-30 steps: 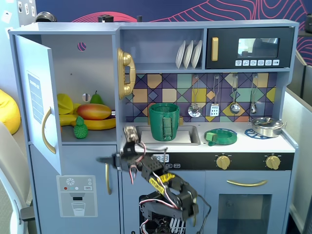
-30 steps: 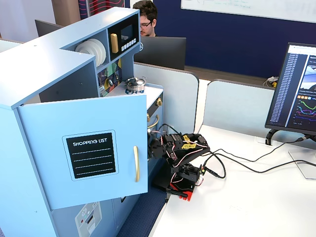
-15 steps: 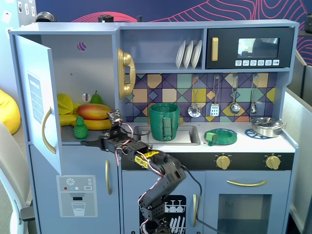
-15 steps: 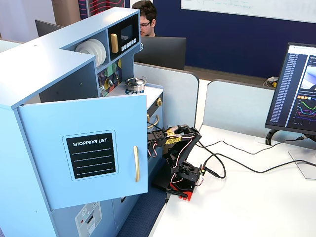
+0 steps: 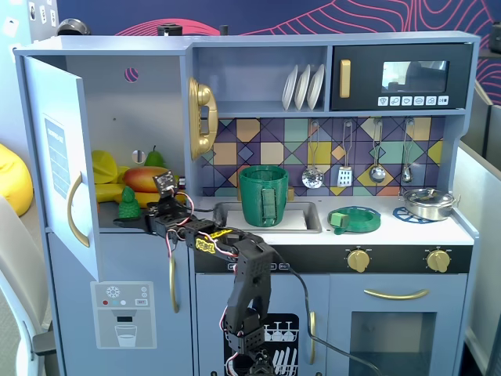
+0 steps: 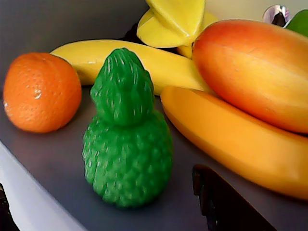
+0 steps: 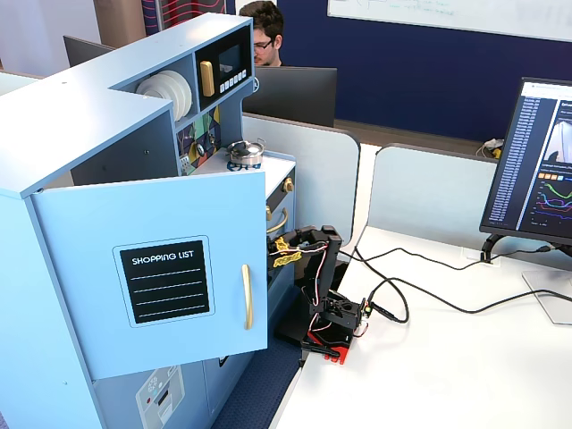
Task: Pick up the green pineapple from the left cabinet and place it in the green recipient
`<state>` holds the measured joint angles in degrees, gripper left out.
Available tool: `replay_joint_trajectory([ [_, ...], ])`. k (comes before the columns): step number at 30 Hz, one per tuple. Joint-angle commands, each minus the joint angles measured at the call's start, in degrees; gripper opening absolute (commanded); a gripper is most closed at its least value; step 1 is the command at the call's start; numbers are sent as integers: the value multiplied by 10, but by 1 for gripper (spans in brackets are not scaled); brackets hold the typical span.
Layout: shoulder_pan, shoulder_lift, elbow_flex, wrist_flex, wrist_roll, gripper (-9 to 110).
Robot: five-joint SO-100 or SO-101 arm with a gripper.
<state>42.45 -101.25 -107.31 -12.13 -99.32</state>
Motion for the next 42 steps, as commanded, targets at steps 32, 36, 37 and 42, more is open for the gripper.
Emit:
replay_joint_trajectory([
  [32, 20, -3, 169, 119, -22, 0],
  [36, 51, -135, 108, 224, -72, 0],
  [37, 53, -167, 98, 256, -77, 0],
  [42, 29, -299, 87, 433, -132, 0],
])
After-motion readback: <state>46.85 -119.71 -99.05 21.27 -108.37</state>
